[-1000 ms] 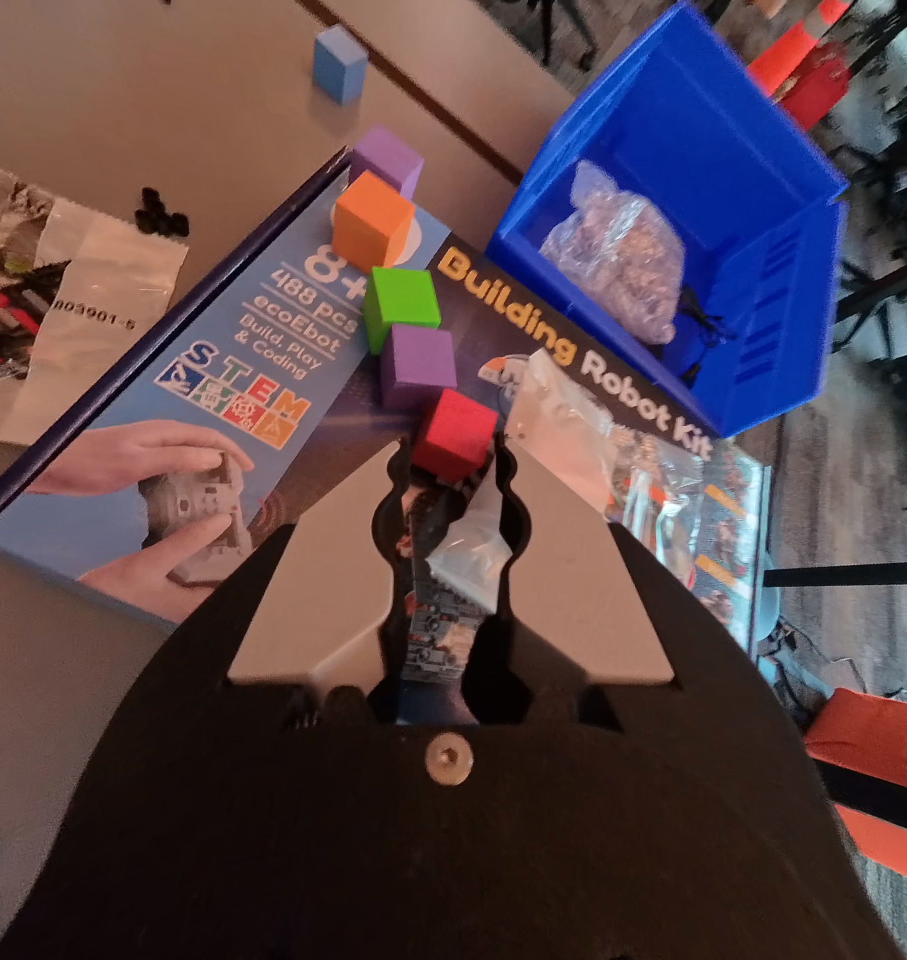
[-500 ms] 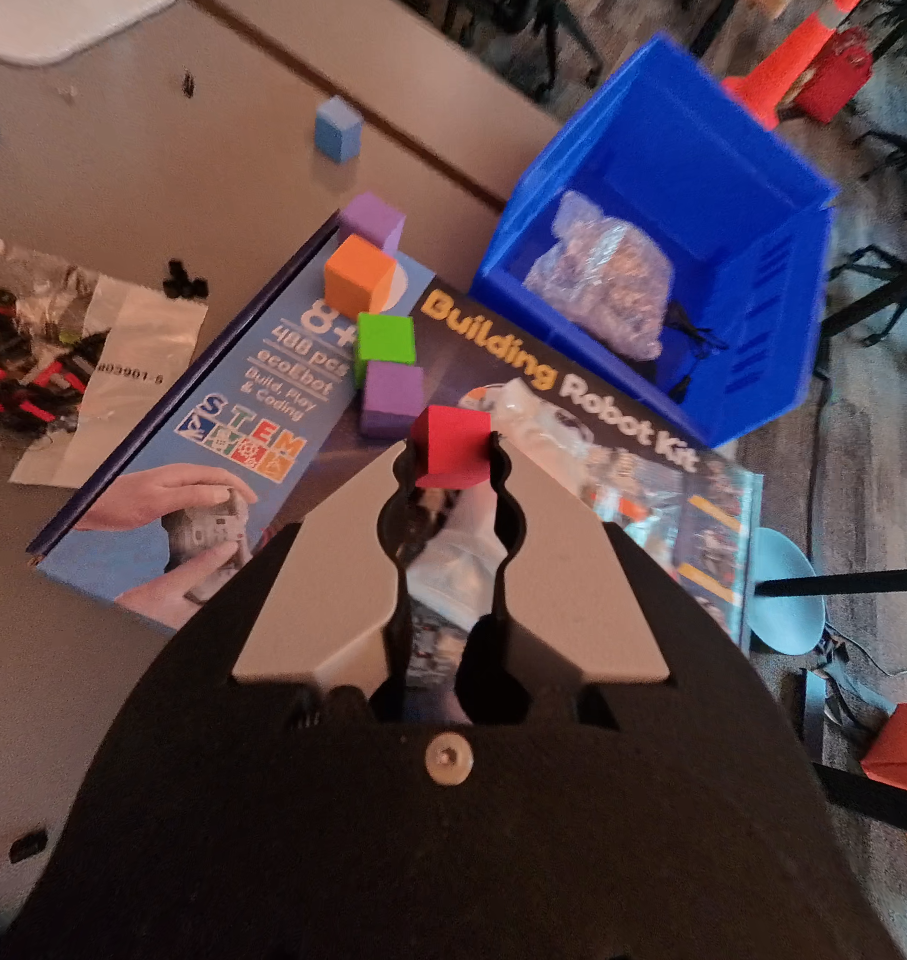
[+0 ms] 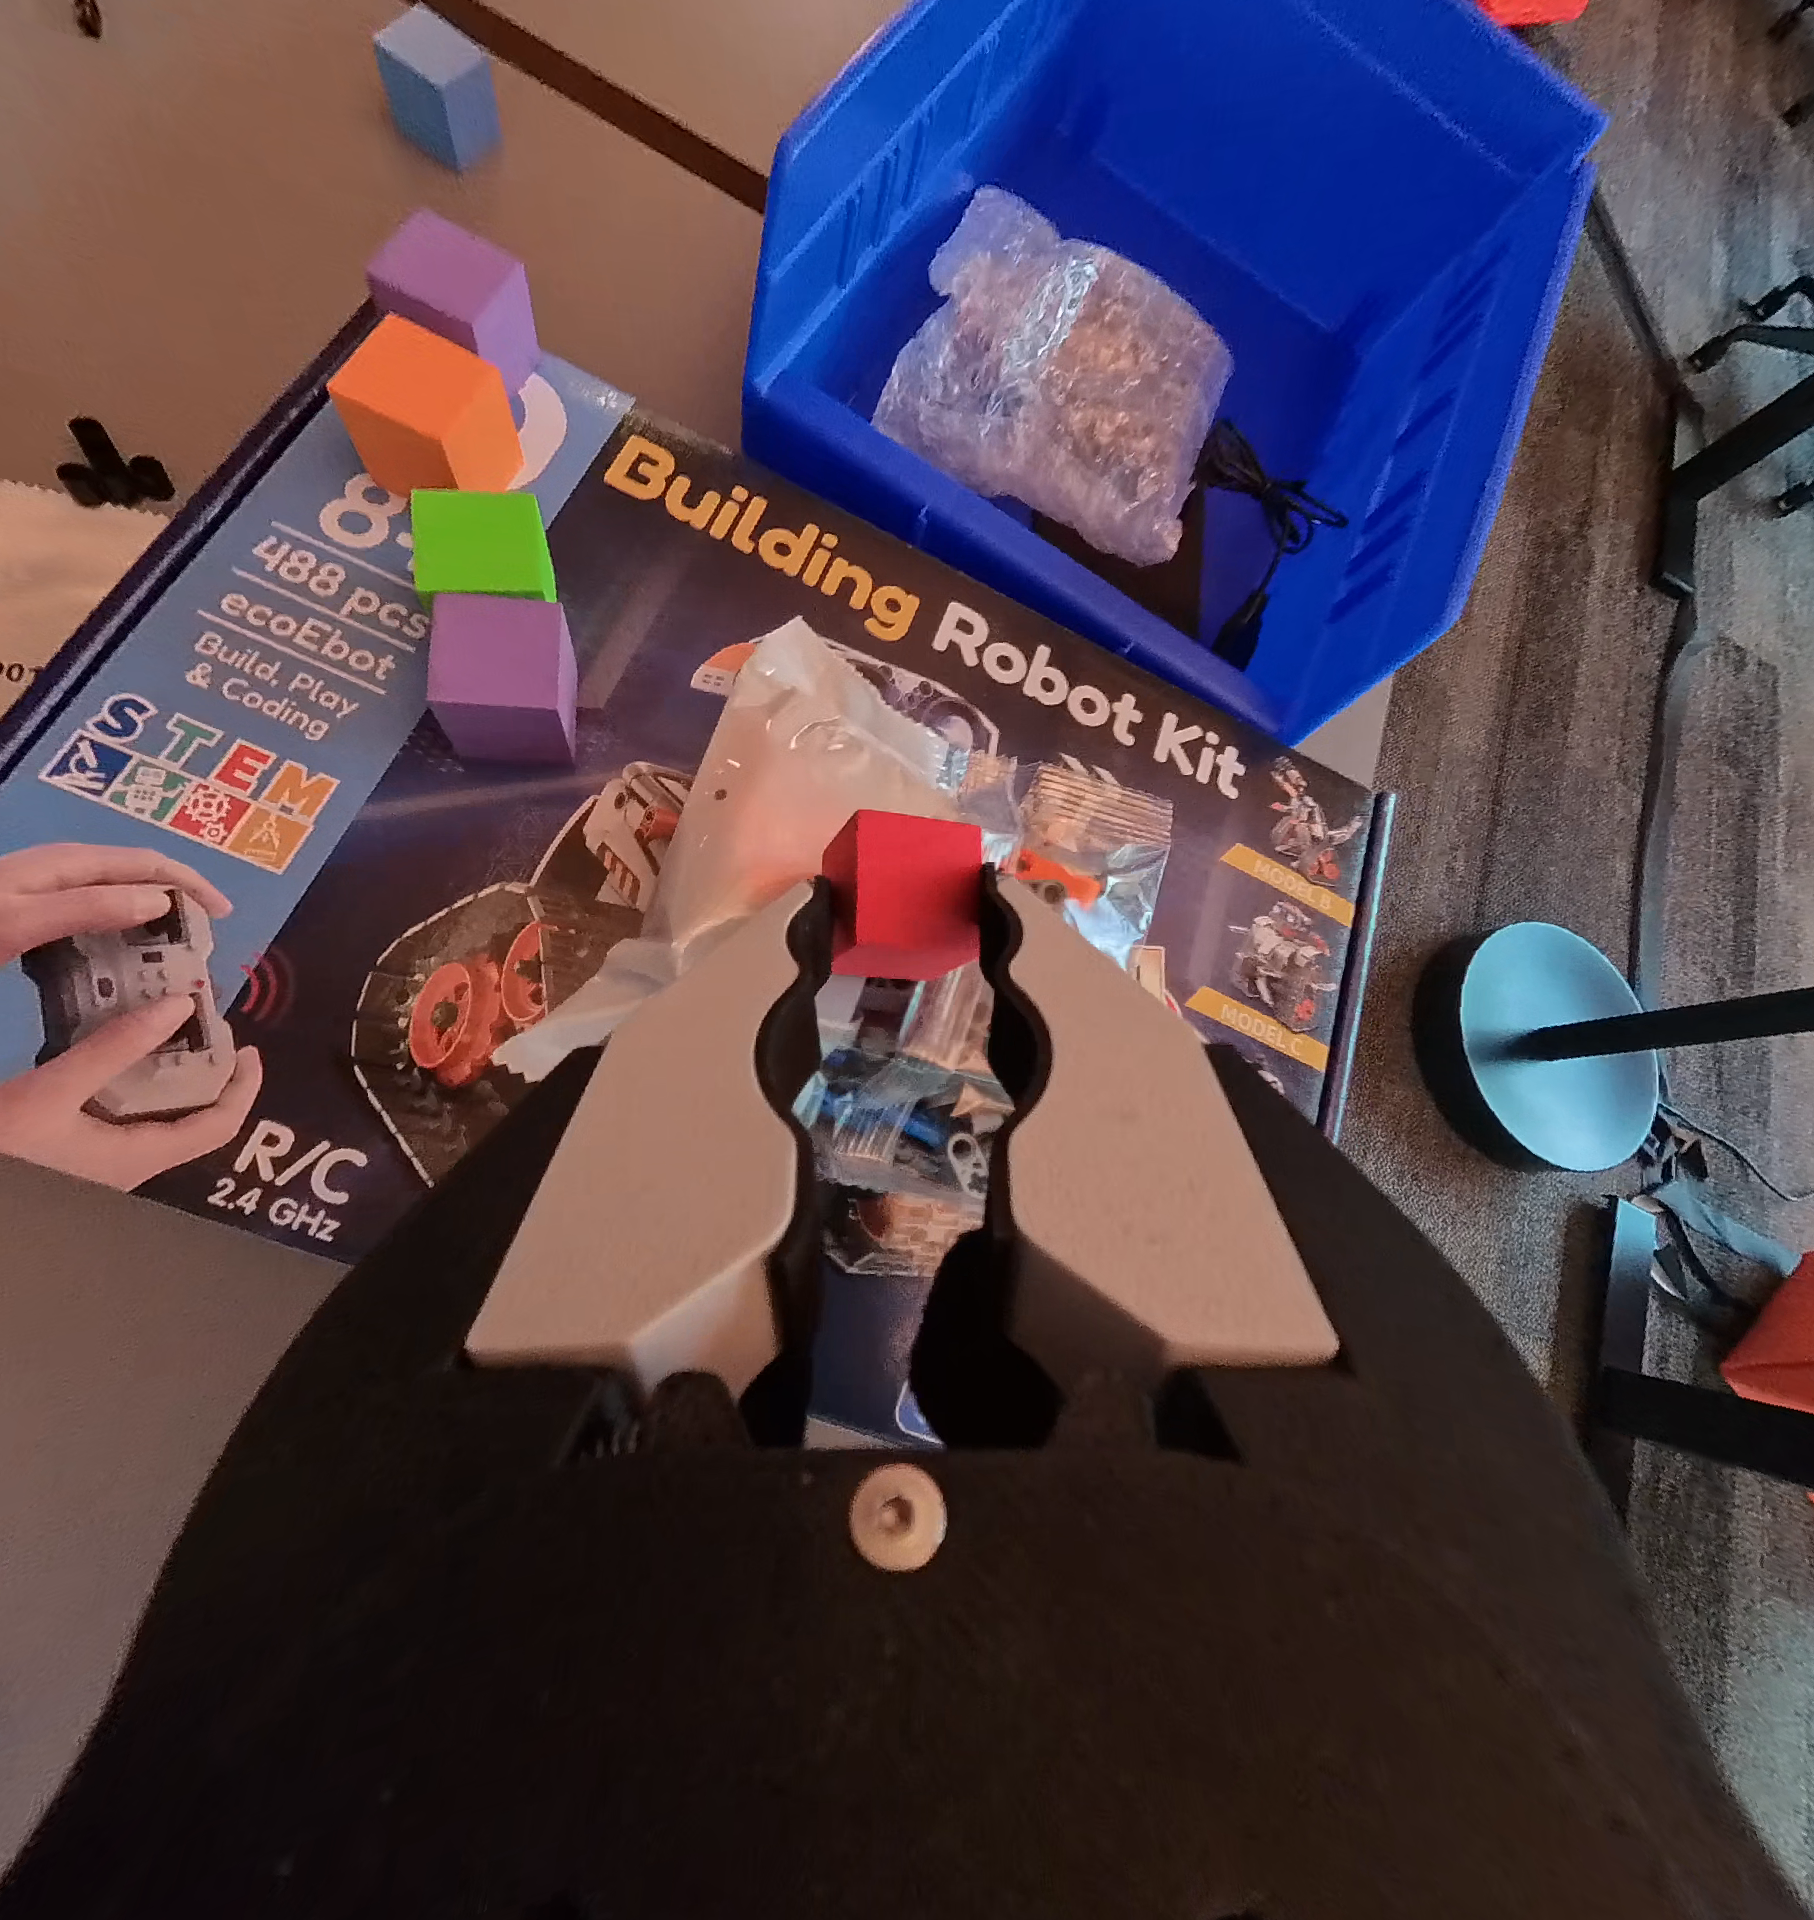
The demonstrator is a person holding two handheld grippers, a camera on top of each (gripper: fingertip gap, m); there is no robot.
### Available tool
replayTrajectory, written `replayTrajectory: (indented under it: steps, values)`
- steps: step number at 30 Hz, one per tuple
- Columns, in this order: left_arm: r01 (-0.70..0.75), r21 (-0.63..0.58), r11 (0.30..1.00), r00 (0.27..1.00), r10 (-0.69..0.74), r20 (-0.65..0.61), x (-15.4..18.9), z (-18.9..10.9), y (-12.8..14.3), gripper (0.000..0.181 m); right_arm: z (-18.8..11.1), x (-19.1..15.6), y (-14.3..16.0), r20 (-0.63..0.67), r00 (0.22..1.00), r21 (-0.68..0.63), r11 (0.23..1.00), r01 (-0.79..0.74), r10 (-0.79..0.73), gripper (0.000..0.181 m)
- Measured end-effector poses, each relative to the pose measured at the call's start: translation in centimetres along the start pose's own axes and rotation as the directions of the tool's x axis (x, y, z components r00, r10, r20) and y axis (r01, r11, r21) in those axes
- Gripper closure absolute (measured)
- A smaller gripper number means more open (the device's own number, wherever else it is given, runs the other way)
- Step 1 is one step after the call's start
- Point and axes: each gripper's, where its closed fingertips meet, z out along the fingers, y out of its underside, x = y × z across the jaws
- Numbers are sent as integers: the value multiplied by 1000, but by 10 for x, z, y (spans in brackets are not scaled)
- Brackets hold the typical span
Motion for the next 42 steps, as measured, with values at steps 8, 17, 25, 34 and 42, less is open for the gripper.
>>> replayTrajectory:
  steps: [8, 17, 25, 34, 42]
  values:
    - [-4, -13, 1000, 1000, 4, -5, 1, 3, 3, 166, 3, 4, 12, 15, 1000, -74, 997, -10, 11, 142]
    - [0, -13, 1000, 1000, 0, -6, 0, 2, 3, 166, -6, 7, 4, 24, 1000, -31, 999, -7, 8, 139]
    - [6, -9, 1000, 1000, -6, -1, -3, 2, 3, 165, -19, -19, -34, 88, 996, 76, 997, 25, -32, 140]
    - [5, -6, 1000, 1000, -5, 2, -4, 2, 3, 165, 40, -87, -28, 208, 969, -58, 987, 149, -134, 138]
    - [13, -1, 1000, 1000, -13, 6, -7, 0, 3, 165, 11, -66, -42, 168, 979, 7, 993, 119, -119, 155]
